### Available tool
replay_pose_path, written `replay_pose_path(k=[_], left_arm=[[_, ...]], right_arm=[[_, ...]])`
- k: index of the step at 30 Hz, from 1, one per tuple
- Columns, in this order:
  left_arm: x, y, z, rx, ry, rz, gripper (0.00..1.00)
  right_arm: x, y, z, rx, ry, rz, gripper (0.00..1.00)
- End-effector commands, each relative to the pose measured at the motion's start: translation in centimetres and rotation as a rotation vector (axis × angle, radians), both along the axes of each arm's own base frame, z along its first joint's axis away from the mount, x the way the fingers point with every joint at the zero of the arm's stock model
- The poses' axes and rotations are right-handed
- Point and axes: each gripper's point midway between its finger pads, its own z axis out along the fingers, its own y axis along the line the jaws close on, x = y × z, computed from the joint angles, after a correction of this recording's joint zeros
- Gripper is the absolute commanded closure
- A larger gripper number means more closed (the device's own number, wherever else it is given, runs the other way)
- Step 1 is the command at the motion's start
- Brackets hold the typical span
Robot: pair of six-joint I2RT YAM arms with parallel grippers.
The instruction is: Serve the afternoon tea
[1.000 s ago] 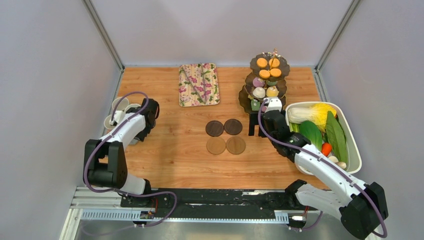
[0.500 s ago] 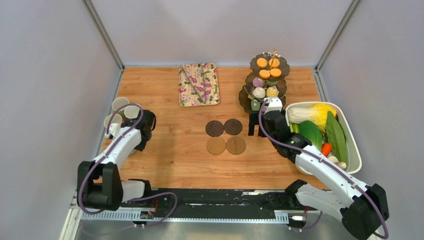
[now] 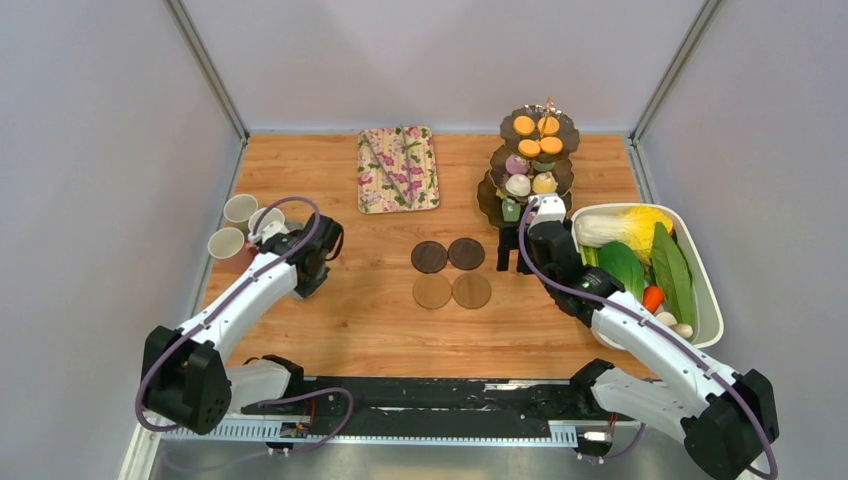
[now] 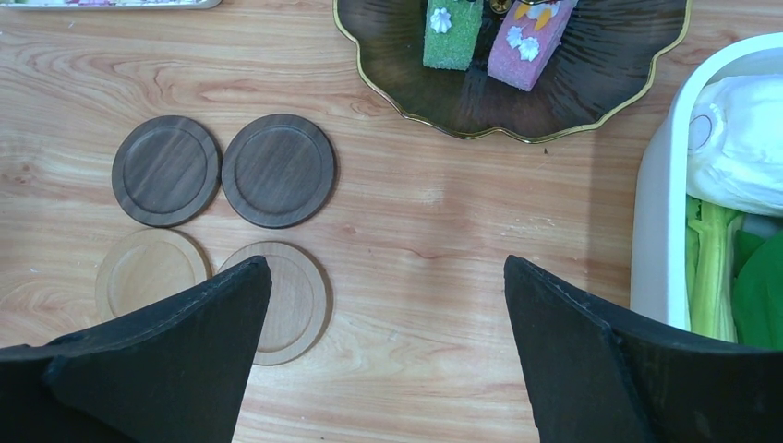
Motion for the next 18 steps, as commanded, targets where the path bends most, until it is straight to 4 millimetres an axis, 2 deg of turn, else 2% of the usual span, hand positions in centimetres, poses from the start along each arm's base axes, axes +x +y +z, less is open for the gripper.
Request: replay_pose_path(k=[1, 6, 10, 13, 18], left_arm=[[4.4, -3.7, 4.9, 0.094, -0.130, -0.279, 1.00], [8.4, -8.4, 8.3, 0.141, -0.270, -0.616, 1.00], [10.6, -12.8, 9.9, 0.125, -0.401, -0.936, 1.00], [11.0, -16.0, 10.5, 0.121, -0.449, -1.192, 1.00], [11.4, -21.3, 10.4, 0.050, -0.505, -1.506, 1.00]], right_arm=[[0.7, -0.6, 1.5, 0.037, -0.061, -0.033, 0.00], [0.9, -1.7, 1.6, 0.031, -0.069, -0.075, 0.00], [1.1, -2.2, 2.1, 0.021, -0.087, -0.092, 0.00], [0.9, -2.6, 3.0, 0.027, -0.116, -0.101, 0.00], [0.7, -3.8, 4.6, 0.021, -0.176, -0.140, 0.00]])
